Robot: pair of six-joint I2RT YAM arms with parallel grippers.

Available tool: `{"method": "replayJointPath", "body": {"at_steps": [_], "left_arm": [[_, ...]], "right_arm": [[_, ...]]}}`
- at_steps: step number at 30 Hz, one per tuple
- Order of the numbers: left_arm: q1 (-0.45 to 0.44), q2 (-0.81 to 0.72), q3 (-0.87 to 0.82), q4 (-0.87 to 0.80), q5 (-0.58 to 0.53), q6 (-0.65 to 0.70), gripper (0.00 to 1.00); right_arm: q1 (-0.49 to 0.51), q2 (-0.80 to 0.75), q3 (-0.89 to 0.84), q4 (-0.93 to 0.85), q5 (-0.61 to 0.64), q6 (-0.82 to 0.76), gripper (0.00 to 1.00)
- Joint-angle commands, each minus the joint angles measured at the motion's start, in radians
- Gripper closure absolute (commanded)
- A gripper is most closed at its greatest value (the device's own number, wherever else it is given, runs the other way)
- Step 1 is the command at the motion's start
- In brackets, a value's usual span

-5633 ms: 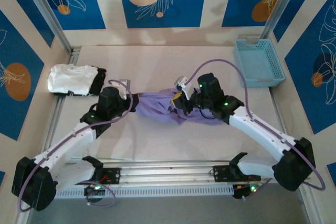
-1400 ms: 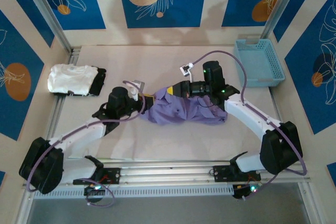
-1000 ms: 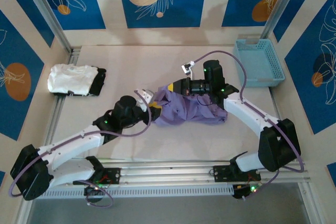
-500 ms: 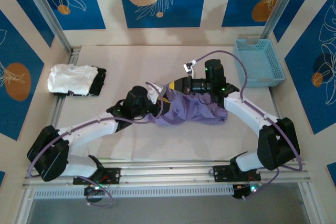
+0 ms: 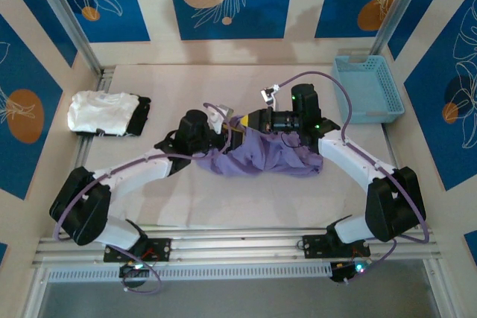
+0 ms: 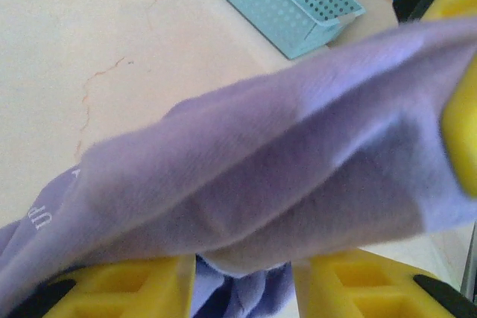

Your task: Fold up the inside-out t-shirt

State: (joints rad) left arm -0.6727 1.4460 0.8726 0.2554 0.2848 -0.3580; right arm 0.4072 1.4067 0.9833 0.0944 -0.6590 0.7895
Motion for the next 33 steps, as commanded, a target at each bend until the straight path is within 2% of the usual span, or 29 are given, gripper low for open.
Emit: {"method": "replayJointPath", "body": {"at_steps": [1,4,7,11,15,18,21,25,28,33], "left_arm": [[0.016,0.023,0.040,0.055,0.048,-0.017,0.72],[0.019,0.019,0.031,0.081,0.081,-0.037,0.93],[0.020,-0.015,0.008,0.108,0.115,-0.062,1.00],[0.021,-0.084,-0.022,0.106,0.195,-0.122,1.00],[0.027,-0.155,-0.060,0.097,0.253,-0.213,1.00],[0.043,-0.194,-0.084,0.101,0.257,-0.278,1.00],[0.067,-0.221,-0.106,0.115,0.264,-0.324,1.00],[0.094,-0.234,-0.120,0.157,0.293,-0.390,1.00],[0.101,-0.242,-0.121,0.172,0.305,-0.415,1.00],[0.103,-0.260,-0.126,0.174,0.307,-0.424,1.00]], "right_arm": [[-0.008,-0.003,-0.012,0.009,-0.020,0.007,1.00],[-0.017,-0.007,-0.010,-0.021,-0.003,-0.014,1.00],[-0.024,-0.010,0.008,-0.097,0.059,-0.071,1.00],[-0.034,-0.001,0.062,-0.199,0.162,-0.157,0.98],[-0.031,0.005,0.139,-0.317,0.251,-0.274,0.85],[-0.018,-0.047,0.116,-0.352,0.289,-0.369,0.75],[-0.007,-0.147,0.023,-0.326,0.319,-0.435,0.67],[0.040,-0.256,-0.105,-0.248,0.331,-0.506,0.63],[0.103,-0.279,-0.166,-0.194,0.348,-0.540,0.60],[0.202,-0.229,-0.203,-0.098,0.472,-0.561,0.58]]}}
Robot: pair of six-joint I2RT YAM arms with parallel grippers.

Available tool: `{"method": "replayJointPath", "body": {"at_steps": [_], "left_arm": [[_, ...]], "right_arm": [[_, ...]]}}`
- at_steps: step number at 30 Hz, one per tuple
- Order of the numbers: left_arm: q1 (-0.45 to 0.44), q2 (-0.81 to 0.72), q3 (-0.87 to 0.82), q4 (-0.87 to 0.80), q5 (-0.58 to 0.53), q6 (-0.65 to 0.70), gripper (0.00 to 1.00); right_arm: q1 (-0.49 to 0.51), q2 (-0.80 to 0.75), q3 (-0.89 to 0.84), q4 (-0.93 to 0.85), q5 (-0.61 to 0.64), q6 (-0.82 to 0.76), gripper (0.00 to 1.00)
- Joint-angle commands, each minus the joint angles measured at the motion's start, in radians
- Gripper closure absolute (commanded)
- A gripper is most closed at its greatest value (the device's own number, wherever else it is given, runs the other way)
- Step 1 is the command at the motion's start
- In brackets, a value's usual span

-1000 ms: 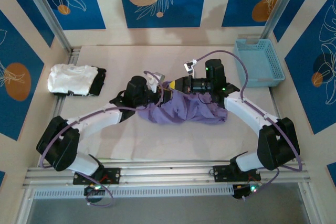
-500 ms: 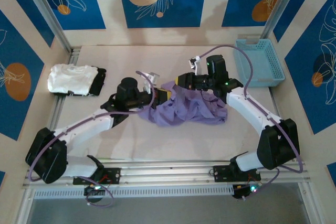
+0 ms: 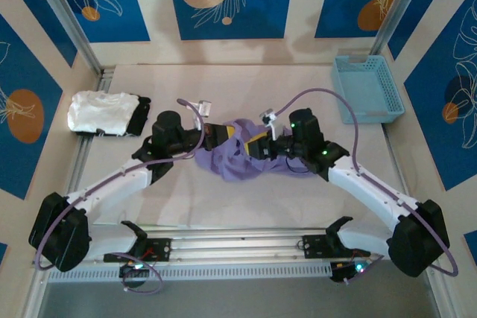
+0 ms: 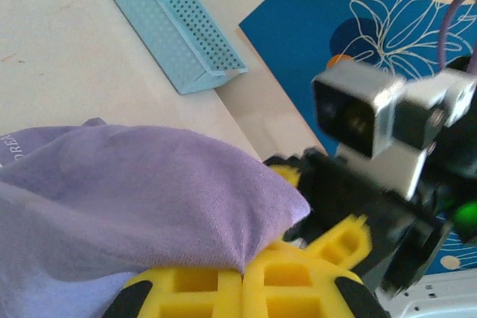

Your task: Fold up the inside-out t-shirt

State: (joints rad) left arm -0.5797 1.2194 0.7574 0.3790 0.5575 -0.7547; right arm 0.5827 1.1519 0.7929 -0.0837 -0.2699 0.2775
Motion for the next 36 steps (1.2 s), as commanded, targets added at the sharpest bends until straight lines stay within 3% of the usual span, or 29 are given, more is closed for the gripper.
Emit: {"method": "replayJointPath", "body": {"at_steps": [1,5,7,10,17,21,24,26,29,31,36], "left_arm": [[0.009,-0.038,-0.012,0.047,0.035,-0.027,1.00],[0.012,-0.056,-0.012,0.024,0.037,-0.020,1.00],[0.020,-0.069,-0.014,0.007,0.036,-0.012,1.00],[0.056,-0.091,-0.026,-0.008,0.031,-0.025,1.00],[0.150,-0.085,-0.053,0.028,0.065,-0.092,1.00],[0.171,-0.047,-0.048,-0.019,0.051,-0.084,1.00],[0.173,-0.023,-0.049,-0.042,0.048,-0.064,1.00],[0.173,-0.015,-0.052,-0.043,0.056,-0.057,1.00],[0.172,-0.019,-0.054,-0.017,0.106,-0.066,1.00],[0.170,-0.033,-0.056,-0.006,0.135,-0.070,1.00],[0.170,-0.056,-0.055,-0.005,0.177,-0.079,1.00]], "right_arm": [[0.033,0.048,-0.005,0.093,0.102,-0.050,0.57],[0.042,0.118,0.017,0.164,0.113,-0.051,0.62],[0.032,0.118,0.020,0.186,0.091,-0.049,0.84],[-0.005,0.056,-0.025,0.210,0.010,-0.049,1.00],[-0.159,-0.047,-0.111,0.271,-0.426,-0.001,1.00],[-0.176,-0.041,-0.103,0.266,-0.561,-0.017,1.00],[-0.175,-0.025,-0.080,0.236,-0.595,-0.035,1.00],[-0.174,-0.009,-0.049,0.164,-0.533,-0.053,1.00],[-0.160,0.026,0.026,-0.029,-0.218,-0.060,0.99],[-0.130,0.043,0.057,-0.105,-0.022,-0.068,0.90],[0.002,0.036,0.058,-0.104,0.212,-0.193,0.76]]}}
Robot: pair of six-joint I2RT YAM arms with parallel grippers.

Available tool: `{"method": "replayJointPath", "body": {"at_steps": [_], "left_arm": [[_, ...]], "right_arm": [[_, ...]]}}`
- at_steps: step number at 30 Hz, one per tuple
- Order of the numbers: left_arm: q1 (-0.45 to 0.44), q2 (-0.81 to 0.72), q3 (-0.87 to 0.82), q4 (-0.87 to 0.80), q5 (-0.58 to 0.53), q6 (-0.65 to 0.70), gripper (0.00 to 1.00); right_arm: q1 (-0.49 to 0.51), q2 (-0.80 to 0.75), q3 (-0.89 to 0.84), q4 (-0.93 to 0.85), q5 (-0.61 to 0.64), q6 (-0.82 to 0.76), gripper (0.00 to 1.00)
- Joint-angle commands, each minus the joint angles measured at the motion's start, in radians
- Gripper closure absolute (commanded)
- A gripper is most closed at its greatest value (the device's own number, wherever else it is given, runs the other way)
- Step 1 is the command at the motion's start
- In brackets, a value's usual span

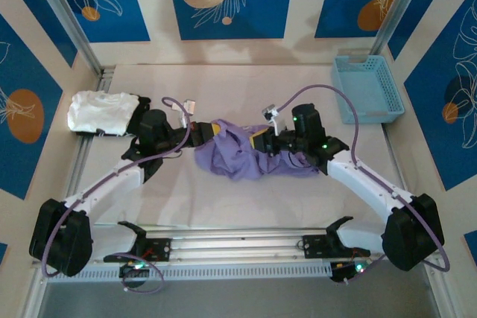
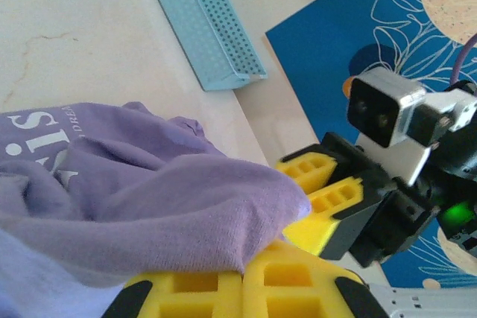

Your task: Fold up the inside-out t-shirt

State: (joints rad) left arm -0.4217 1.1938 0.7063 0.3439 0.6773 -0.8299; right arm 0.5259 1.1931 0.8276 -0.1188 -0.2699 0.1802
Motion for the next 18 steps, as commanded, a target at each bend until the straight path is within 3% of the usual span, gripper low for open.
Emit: {"method": "replayJointPath", "body": {"at_steps": [1,9,18], "left_arm": [[0.012,-0.033,-0.004,0.033,0.063,-0.007,1.00],[0.011,-0.042,-0.002,0.040,0.068,-0.015,1.00],[0.010,-0.045,-0.002,0.045,0.073,-0.020,1.00]], "right_arm": [[0.085,-0.011,0.020,-0.060,0.241,-0.128,0.74],[0.217,-0.065,-0.029,0.053,0.323,-0.234,0.56],[0.227,0.101,0.067,0.099,0.350,-0.230,0.47]]}}
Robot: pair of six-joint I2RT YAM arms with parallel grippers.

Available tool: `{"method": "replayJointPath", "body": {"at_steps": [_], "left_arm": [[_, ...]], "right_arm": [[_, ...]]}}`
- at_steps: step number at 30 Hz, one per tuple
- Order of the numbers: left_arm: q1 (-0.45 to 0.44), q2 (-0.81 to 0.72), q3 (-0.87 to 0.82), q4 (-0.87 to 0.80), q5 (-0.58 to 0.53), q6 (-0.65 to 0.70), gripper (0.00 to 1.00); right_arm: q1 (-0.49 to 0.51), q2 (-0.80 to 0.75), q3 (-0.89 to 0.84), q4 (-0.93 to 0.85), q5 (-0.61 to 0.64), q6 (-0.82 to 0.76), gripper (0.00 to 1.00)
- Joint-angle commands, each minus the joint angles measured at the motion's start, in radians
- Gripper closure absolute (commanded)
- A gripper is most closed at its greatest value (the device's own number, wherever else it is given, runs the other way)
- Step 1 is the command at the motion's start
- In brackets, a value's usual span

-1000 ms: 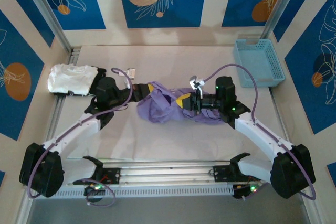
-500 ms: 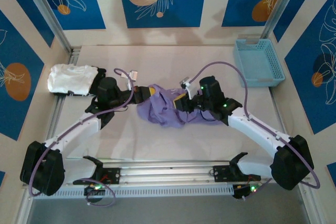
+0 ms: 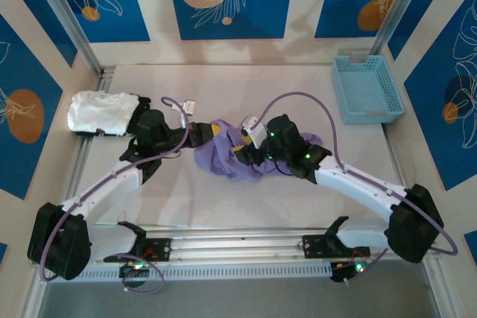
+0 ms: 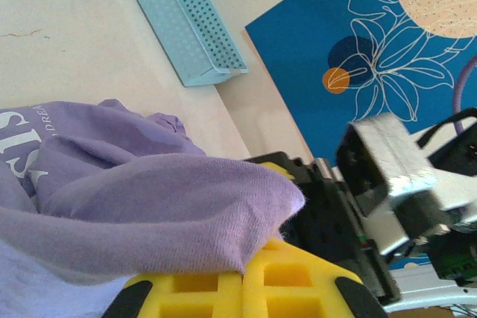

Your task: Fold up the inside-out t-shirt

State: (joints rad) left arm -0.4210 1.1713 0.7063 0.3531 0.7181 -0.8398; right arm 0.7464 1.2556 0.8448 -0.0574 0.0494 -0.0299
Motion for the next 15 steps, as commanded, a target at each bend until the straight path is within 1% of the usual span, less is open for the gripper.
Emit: {"method": "replayJointPath", "body": {"at_steps": [1,2,3,5,7,9,11,12,15], "left_arm": [[0.010,-0.025,-0.002,0.034,0.033,-0.009,1.00],[0.010,-0.026,-0.002,0.032,0.032,-0.007,1.00],[0.009,-0.028,-0.003,0.029,0.032,-0.004,1.00],[0.009,-0.033,-0.002,0.019,0.028,0.002,1.00],[0.010,-0.035,-0.001,0.007,0.019,0.013,1.00],[0.009,-0.035,0.002,-0.007,0.010,0.022,1.00],[0.010,-0.035,0.004,-0.017,-0.007,0.029,1.00],[0.011,-0.035,0.004,-0.025,-0.026,0.034,1.00],[0.017,-0.046,0.009,-0.099,-0.144,0.065,1.00]], "right_arm": [[0.007,0.057,0.061,0.042,0.046,-0.018,0.48],[0.007,0.070,0.070,0.045,0.058,-0.017,0.49],[0.006,0.088,0.081,0.044,0.073,-0.014,0.53],[-0.003,0.108,0.098,0.039,0.094,0.001,0.63],[-0.016,0.107,0.097,0.034,0.087,0.020,0.74],[-0.033,0.083,0.079,0.035,0.040,0.033,0.78],[-0.057,0.052,0.057,0.040,-0.045,0.051,0.89],[-0.075,0.034,0.044,0.046,-0.117,0.062,0.93],[-0.139,-0.018,0.016,0.066,-0.410,0.107,0.98]]}}
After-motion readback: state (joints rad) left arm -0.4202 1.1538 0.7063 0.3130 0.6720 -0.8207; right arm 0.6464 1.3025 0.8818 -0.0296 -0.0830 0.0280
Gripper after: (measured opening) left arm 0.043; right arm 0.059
